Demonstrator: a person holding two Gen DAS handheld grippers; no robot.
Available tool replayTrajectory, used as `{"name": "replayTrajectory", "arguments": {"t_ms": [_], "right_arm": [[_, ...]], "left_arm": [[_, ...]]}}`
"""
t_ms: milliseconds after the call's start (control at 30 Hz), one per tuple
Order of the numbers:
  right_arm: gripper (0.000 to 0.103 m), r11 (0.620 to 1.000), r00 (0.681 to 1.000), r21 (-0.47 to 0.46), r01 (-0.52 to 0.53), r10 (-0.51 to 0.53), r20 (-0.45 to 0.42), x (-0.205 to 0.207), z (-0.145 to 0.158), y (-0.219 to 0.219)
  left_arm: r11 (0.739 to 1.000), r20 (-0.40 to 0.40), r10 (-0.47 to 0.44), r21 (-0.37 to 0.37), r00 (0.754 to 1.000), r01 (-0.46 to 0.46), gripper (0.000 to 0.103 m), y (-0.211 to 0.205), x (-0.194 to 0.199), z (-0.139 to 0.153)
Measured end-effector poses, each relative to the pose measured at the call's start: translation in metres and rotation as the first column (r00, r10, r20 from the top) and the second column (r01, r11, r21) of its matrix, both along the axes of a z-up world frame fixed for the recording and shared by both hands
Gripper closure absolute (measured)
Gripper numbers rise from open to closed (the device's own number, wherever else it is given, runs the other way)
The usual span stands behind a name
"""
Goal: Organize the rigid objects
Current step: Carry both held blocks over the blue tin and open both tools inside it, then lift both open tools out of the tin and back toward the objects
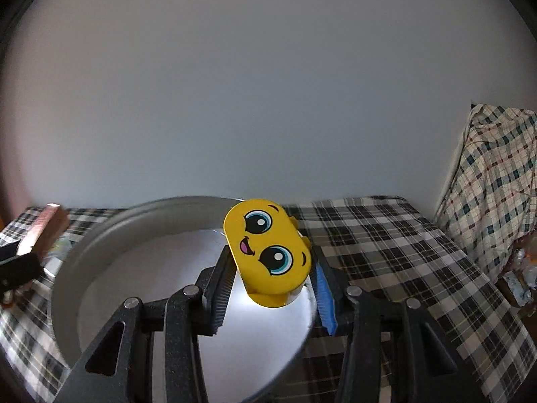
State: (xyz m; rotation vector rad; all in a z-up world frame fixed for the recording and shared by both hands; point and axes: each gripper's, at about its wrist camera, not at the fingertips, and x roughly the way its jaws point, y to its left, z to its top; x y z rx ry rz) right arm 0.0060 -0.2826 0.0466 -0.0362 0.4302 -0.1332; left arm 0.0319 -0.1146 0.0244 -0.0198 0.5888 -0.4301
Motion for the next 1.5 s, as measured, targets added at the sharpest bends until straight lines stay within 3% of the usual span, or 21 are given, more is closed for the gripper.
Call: {"name": "replayTrajectory", "arguments": {"t_ms": [200, 300, 533, 600, 633, 700, 733, 767, 800, 933, 1100, 1233, 1500], "right_arm": [[0.056, 1.0, 0.998, 0.014, 0.002, -0.001, -0.068, 0.013, -0.011, -0.002], [0.056, 0.999, 0.995, -0.036, 0.013, -0.017, -0.094, 0.017, -0.016, 0.005], [0.056, 1.0, 0.994, -0.015, 0.001, -0.003, -0.11, 0.019, -0.019, 0.004], [0.051, 1.0, 0.994, 0.019, -0.011, 0.013, -0.105, 0.018, -0.019, 0.002], [0.048, 0.999, 0.994, 0.028, -0.016, 0.019, -0.104, 0.019, -0.019, 0.001], [0.035, 1.0, 0.997, 0.029, -0.007, 0.009, -0.07, 0.012, -0.015, 0.003], [0.029, 1.0, 0.999, 0.021, 0.007, -0.006, -0.041, 0.007, -0.011, 0.005], [0.018, 1.0, 1.0, 0.016, 0.021, -0.021, -0.017, 0.004, -0.009, 0.004], [0.014, 0.999, 0.999, 0.013, 0.041, -0.041, 0.029, -0.003, -0.005, 0.004], [0.014, 0.991, 0.982, 0.032, 0.132, -0.135, 0.135, -0.017, 0.006, -0.008], [0.014, 0.951, 0.949, 0.166, 0.261, -0.284, 0.136, -0.02, 0.006, -0.044], [0.014, 0.924, 0.94, 0.25, 0.29, -0.323, 0.106, -0.021, 0.002, -0.063], [0.014, 0.945, 0.938, 0.169, 0.279, -0.306, 0.162, -0.028, 0.001, -0.038]], "left_arm": [[1.0, -0.092, -0.02, -0.001, 0.996, 0.02, 0.06, -0.034, 0.027, -0.023], [0.999, -0.074, -0.009, 0.043, 0.997, 0.012, 0.06, -0.039, 0.029, -0.026], [0.995, -0.031, -0.004, 0.1, 1.0, 0.007, 0.058, -0.044, 0.033, -0.03], [0.994, -0.022, -0.009, 0.105, 1.0, 0.012, 0.042, -0.041, 0.032, -0.03], [0.995, -0.024, 0.0, 0.102, 1.0, 0.002, 0.025, -0.037, 0.031, -0.029], [0.997, 0.012, 0.018, 0.07, 1.0, -0.019, 0.013, -0.03, 0.024, -0.024], [0.998, 0.024, 0.03, 0.063, 0.999, -0.031, 0.002, -0.027, 0.022, -0.021], [0.997, 0.044, 0.047, 0.053, 0.998, -0.049, 0.001, -0.024, 0.019, -0.017], [0.997, 0.065, 0.063, 0.045, 0.996, -0.066, 0.001, -0.02, 0.015, -0.013], [0.992, 0.117, 0.114, 0.042, 0.987, -0.12, 0.001, -0.003, 0.01, -0.003], [0.98, 0.143, 0.188, 0.043, 0.972, -0.196, 0.0, 0.024, 0.009, 0.0], [0.97, 0.119, 0.227, 0.065, 0.967, -0.236, 0.0, 0.036, 0.014, -0.009], [0.952, 0.161, 0.268, 0.105, 0.95, -0.286, 0.0, 0.057, 0.004, -0.016]]}}
